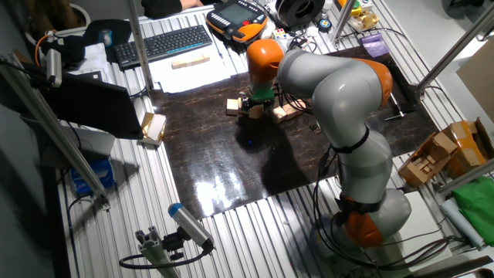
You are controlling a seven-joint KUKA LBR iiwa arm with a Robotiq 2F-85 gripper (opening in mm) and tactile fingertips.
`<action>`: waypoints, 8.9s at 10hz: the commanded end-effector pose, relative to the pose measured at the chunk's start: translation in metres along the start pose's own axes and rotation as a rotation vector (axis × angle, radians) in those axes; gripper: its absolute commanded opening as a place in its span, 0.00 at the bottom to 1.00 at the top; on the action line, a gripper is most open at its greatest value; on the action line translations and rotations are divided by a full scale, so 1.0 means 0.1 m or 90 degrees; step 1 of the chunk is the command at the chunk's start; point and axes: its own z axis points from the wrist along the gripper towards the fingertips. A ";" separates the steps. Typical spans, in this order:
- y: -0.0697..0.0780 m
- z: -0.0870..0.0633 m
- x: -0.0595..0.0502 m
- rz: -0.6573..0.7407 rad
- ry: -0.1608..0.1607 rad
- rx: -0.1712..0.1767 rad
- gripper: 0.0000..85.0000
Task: Stack the blocks into a pyramid shape
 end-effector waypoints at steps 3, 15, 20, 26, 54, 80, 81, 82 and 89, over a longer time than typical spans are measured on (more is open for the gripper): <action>0.00 0.01 0.00 -0.007 -0.001 -0.002 0.69; -0.87 -0.71 -0.11 -0.154 0.053 0.015 0.54; -1.33 -0.66 0.01 -0.225 0.044 0.027 0.60; -1.59 -0.45 0.13 -0.247 0.041 0.017 0.61; -1.73 -0.42 0.08 -0.218 0.091 0.030 0.62; -0.57 -0.65 0.16 -0.011 0.116 0.011 0.83; -0.57 -0.65 0.16 -0.018 0.114 0.017 0.82; -0.57 -0.65 0.16 -0.024 0.110 0.025 0.82; -0.57 -0.65 0.16 -0.055 0.079 -0.013 0.79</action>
